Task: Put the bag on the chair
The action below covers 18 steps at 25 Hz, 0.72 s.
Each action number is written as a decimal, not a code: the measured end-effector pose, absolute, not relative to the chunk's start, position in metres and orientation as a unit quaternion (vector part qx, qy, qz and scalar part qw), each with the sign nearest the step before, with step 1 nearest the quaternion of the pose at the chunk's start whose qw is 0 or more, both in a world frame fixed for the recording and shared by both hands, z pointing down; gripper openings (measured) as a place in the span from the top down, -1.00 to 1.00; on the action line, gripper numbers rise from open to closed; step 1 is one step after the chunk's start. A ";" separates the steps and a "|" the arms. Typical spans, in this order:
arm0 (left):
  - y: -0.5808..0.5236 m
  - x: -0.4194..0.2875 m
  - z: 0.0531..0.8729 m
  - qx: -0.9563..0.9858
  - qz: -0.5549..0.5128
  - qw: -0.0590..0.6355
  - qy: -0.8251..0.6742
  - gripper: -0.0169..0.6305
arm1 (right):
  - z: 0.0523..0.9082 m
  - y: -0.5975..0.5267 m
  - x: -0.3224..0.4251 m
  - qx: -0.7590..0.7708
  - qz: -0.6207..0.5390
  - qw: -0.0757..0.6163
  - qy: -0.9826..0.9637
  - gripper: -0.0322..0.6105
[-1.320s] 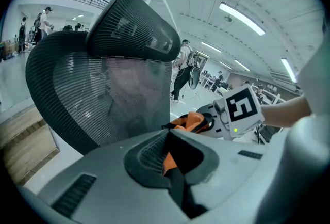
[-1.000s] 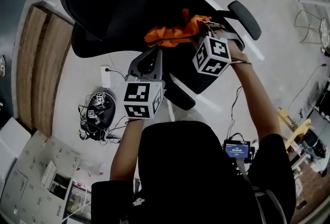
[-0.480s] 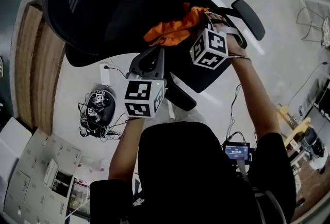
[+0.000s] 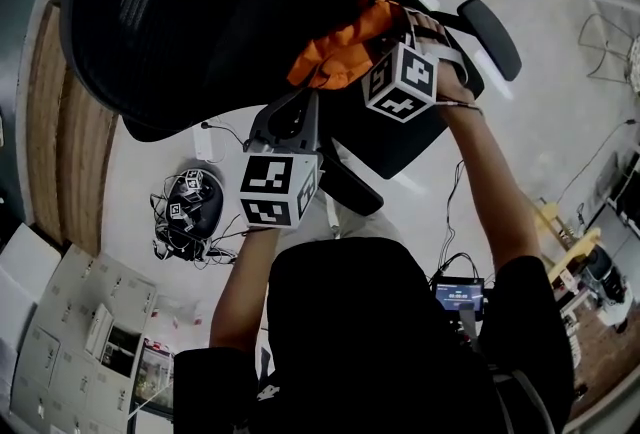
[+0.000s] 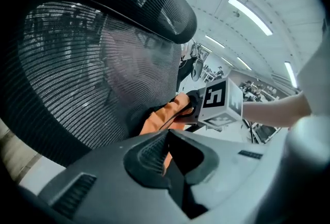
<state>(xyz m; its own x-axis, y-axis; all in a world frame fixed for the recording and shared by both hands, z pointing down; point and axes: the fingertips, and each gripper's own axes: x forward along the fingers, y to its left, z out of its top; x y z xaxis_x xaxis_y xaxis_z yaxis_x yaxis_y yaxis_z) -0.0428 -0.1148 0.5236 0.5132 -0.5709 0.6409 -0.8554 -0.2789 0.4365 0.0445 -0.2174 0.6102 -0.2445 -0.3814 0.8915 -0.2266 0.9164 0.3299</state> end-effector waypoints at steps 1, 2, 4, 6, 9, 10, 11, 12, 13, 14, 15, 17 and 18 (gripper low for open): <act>-0.114 -0.044 0.525 0.777 0.183 0.389 -0.459 0.91 | 0.611 -0.218 0.045 0.199 -0.062 0.583 -0.785 0.23; -0.113 -0.045 0.526 0.777 0.183 0.390 -0.459 0.91 | 0.612 -0.219 0.045 0.205 -0.058 0.583 -0.784 0.23; -0.111 -0.047 0.528 0.776 0.183 0.392 -0.460 0.91 | 0.612 -0.219 0.046 0.212 -0.052 0.582 -0.783 0.23; -0.111 -0.047 0.529 0.775 0.183 0.393 -0.460 0.91 | 0.612 -0.219 0.046 0.219 -0.048 0.580 -0.784 0.22; -0.112 -0.045 0.529 0.775 0.182 0.393 -0.460 0.91 | 0.613 -0.220 0.051 0.235 -0.038 0.576 -0.782 0.17; -0.112 -0.044 0.529 0.776 0.181 0.393 -0.459 0.91 | 0.613 -0.221 0.052 0.240 -0.035 0.575 -0.781 0.15; -0.113 -0.044 0.529 0.776 0.180 0.393 -0.459 0.91 | 0.613 -0.223 0.054 0.245 -0.032 0.574 -0.780 0.13; -0.113 -0.044 0.529 0.776 0.180 0.393 -0.459 0.91 | 0.613 -0.225 0.056 0.251 -0.032 0.574 -0.779 0.10; -0.113 -0.044 0.529 0.776 0.179 0.394 -0.460 0.91 | 0.614 -0.227 0.058 0.257 -0.031 0.572 -0.778 0.06; -0.113 -0.044 0.530 0.775 0.179 0.394 -0.460 0.91 | 0.614 -0.229 0.060 0.263 -0.031 0.571 -0.777 0.03; -0.113 -0.044 0.530 0.775 0.180 0.394 -0.459 0.91 | 0.613 -0.230 0.061 0.268 -0.031 0.569 -0.776 0.00; -0.111 -0.043 0.530 0.775 0.181 0.394 -0.459 0.91 | 0.612 -0.232 0.064 0.278 -0.031 0.566 -0.776 -0.04; -0.111 -0.043 0.529 0.775 0.182 0.393 -0.459 0.91 | 0.612 -0.232 0.065 0.284 -0.032 0.564 -0.775 -0.05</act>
<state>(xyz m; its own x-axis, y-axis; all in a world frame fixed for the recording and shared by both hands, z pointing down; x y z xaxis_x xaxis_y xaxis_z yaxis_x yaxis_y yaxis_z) -0.0427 -0.1111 0.5293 0.5121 -0.5696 0.6429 -0.8552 -0.2685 0.4433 0.0654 -0.2325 0.6120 -0.2034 -0.4753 0.8560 -0.4038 0.8372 0.3689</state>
